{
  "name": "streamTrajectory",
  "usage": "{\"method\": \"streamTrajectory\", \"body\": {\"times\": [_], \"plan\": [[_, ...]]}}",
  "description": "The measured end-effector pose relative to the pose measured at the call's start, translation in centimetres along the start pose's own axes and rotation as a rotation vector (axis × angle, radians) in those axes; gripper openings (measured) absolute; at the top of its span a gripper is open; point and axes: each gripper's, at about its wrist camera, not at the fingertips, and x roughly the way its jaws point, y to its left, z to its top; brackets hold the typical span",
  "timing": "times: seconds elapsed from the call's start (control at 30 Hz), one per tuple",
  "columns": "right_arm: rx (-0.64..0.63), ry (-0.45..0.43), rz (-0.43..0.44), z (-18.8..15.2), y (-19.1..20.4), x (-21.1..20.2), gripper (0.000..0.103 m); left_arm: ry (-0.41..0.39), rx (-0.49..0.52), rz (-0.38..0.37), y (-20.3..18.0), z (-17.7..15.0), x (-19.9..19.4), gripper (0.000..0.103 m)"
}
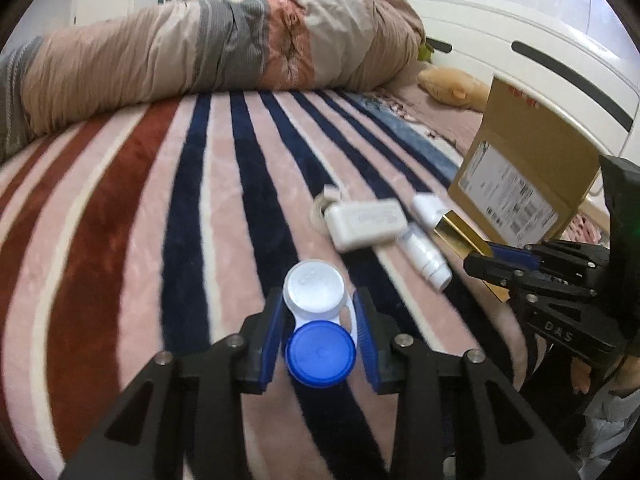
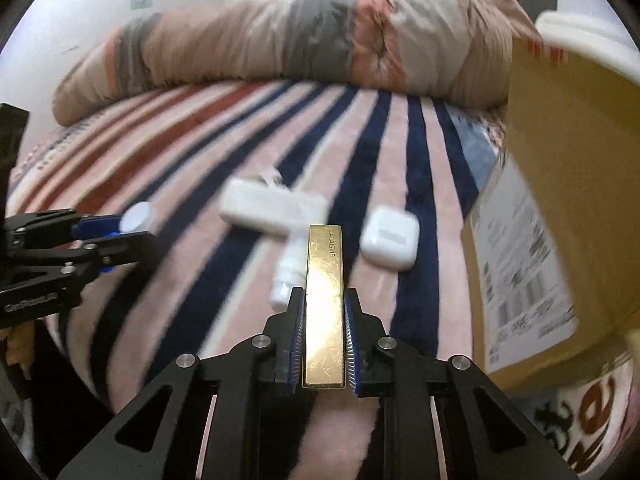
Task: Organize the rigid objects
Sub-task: 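Lower the gold bar and lens case into the box while both grippers open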
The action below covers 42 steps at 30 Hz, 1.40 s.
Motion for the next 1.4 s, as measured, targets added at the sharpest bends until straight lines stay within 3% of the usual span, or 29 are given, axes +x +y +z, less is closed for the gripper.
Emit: {"method": "streamTrajectory", "body": {"times": [0.23, 0.37, 0.47, 0.53, 0.63, 0.87, 0.97, 1.17, 1.4], "plan": [[-0.052, -0.185, 0.130, 4.2, -0.2, -8.3, 0.013, -0.108, 0.086, -0.018, -3.1, 5.5, -5.6, 0.031], [-0.037, -0.272, 0.144, 5.4, -3.0, -12.6, 0.013, -0.159, 0.164, -0.075, -7.1, 8.9, -7.9, 0.031], [0.011, -0.298, 0.086, 5.1, -7.6, -15.1, 0.014, -0.172, 0.228, -0.140, -11.1, 11.2, -8.2, 0.031], [0.041, -0.294, 0.013, 4.5, -10.7, -15.7, 0.014, -0.167, 0.270, -0.177, -13.9, 12.3, -7.7, 0.031], [0.095, -0.243, -0.027, 3.7, -15.0, -15.4, 0.014, -0.141, 0.306, -0.248, -17.9, 14.1, -6.2, 0.031], [0.092, -0.086, -0.088, 2.4, -20.6, -10.8, 0.014, -0.032, 0.412, -0.238, -25.6, 17.2, -0.8, 0.031], [0.068, -0.052, -0.121, 2.3, -21.4, -9.5, 0.014, 0.021, 0.418, -0.212, -26.6, 17.6, 1.4, 0.031], [0.066, -0.057, -0.103, 1.6, -21.7, -9.3, 0.014, 0.072, 0.422, -0.196, -27.0, 17.1, 3.3, 0.032], [0.072, -0.068, -0.072, 1.8, -21.5, -9.1, 0.014, 0.091, 0.436, -0.168, -27.1, 17.0, 4.0, 0.032]]}}
